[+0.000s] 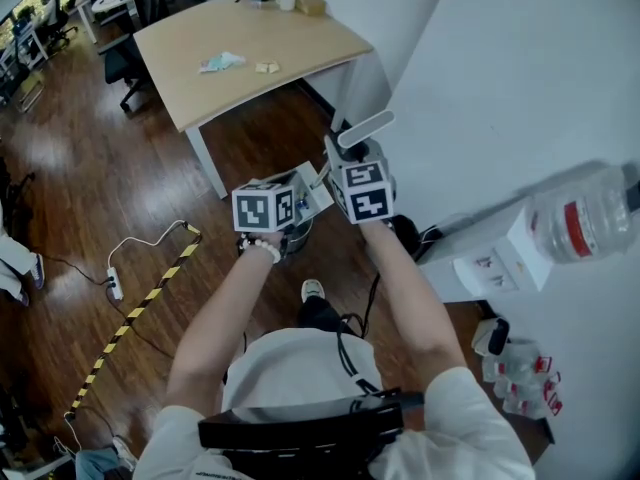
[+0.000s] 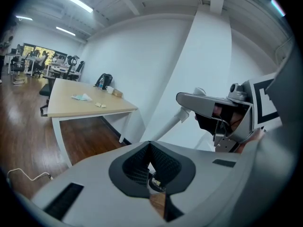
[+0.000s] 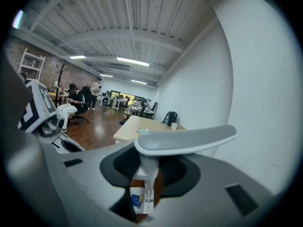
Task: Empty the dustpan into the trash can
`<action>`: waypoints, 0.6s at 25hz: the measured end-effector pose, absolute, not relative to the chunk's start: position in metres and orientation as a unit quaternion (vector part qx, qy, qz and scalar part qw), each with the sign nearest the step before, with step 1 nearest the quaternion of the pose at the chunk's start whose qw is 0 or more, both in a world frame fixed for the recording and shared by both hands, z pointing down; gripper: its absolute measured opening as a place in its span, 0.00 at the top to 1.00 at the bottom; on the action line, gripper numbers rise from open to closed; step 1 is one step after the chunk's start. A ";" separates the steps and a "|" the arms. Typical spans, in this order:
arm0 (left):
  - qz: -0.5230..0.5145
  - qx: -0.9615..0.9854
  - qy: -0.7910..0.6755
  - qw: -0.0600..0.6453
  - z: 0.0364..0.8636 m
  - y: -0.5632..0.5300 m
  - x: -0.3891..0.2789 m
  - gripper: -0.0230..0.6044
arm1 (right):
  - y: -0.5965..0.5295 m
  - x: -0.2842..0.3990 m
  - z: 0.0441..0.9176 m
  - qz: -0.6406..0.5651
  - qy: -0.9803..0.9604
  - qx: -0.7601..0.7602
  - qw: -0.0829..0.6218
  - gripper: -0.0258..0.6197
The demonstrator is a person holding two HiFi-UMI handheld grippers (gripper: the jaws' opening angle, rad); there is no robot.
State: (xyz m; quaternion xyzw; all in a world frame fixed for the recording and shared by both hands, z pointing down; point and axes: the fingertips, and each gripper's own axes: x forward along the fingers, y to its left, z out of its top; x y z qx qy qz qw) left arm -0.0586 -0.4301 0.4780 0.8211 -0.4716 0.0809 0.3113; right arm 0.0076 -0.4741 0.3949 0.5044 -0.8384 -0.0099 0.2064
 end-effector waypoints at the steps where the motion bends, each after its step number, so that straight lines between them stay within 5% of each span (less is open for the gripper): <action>1: 0.079 0.821 -0.472 0.311 0.478 -0.425 -0.060 0.97 | -0.469 0.004 0.395 -0.019 -0.838 0.503 0.209 0.78; 15: 0.070 0.808 -0.489 0.320 0.489 -0.390 -0.092 0.97 | -0.416 -0.035 0.405 -0.105 -0.853 0.451 0.240 0.78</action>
